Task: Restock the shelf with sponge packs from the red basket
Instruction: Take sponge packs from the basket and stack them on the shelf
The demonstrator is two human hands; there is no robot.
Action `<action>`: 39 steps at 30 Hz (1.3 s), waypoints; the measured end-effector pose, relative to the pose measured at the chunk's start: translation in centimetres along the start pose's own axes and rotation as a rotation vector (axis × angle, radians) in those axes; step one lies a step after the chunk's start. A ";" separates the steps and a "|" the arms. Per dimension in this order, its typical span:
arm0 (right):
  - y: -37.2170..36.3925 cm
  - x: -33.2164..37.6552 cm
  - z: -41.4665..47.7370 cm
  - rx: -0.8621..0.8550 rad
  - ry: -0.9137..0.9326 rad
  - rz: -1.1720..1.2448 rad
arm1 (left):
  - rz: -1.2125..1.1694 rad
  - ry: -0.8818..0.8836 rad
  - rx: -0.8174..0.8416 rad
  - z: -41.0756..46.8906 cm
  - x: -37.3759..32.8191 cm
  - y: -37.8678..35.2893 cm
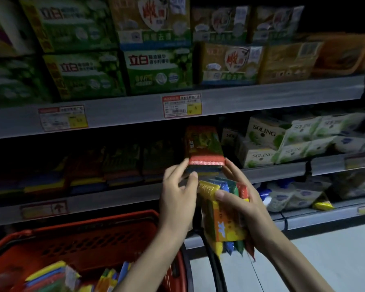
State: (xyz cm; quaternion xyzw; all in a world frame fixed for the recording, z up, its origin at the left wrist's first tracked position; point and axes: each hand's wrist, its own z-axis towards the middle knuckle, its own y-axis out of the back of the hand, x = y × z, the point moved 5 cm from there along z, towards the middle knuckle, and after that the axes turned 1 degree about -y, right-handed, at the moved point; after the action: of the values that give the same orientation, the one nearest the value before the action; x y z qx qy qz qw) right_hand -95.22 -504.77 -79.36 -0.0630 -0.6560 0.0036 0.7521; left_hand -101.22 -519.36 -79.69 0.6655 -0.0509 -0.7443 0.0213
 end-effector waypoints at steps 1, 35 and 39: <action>0.1 -0.2 0.4 0.001 0.001 -0.001 | -0.019 0.024 0.004 0.1 0.3 -0.2; 0.0 -3.1 3.0 0.025 -0.140 -0.101 | -0.030 0.125 -0.173 0.4 2.1 -0.6; 0.1 -2.9 3.1 -0.002 -0.135 -0.092 | 0.000 0.098 -0.157 0.3 1.8 -0.2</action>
State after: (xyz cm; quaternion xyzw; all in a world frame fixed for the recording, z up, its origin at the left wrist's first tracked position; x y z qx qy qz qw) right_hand -98.69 -504.62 -81.80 -0.0332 -0.7074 -0.0272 0.7055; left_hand -101.76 -519.27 -81.42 0.6975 0.0086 -0.7125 0.0759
